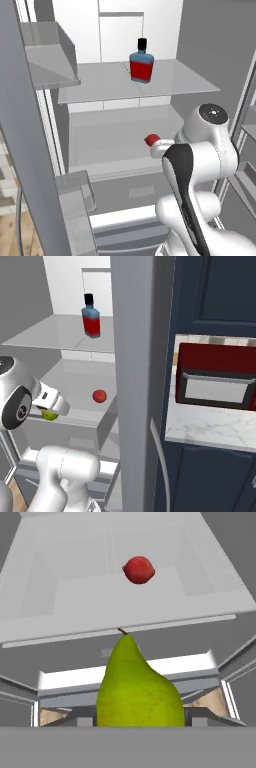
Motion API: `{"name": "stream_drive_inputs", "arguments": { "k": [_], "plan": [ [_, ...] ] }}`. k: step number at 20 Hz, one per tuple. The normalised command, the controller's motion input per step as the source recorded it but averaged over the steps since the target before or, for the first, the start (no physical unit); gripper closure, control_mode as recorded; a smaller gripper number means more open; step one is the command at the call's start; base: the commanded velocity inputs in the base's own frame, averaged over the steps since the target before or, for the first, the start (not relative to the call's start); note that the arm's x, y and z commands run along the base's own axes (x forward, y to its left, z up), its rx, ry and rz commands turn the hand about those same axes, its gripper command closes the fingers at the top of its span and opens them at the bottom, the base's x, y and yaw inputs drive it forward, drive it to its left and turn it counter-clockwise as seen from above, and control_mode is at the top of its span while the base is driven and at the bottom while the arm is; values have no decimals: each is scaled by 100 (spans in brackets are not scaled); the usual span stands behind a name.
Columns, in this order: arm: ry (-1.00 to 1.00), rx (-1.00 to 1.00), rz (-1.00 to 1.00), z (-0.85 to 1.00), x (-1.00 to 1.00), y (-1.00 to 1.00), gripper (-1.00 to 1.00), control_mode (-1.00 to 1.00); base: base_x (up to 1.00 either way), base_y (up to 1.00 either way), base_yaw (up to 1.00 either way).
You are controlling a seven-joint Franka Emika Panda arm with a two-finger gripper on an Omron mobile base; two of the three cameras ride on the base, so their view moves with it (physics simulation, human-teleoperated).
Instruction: Place the liquor on the top shelf of the fridge to keep it out of children's reach, and place the onion and pear on lower shelves for easy access.
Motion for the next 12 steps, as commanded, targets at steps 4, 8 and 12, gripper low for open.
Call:
{"name": "stream_drive_inputs", "arguments": {
  "k": [4, 8, 12],
  "plan": [
    [0, -1, 0, -47, 61, 29, 100, -100, 0, 0, 0],
    [0, 0, 0, -46, 67, 6, 100, -100, 0, 0, 0],
    [0, 0, 0, -49, 65, 5, 100, -100, 0, 0, 0]
  ]
}}
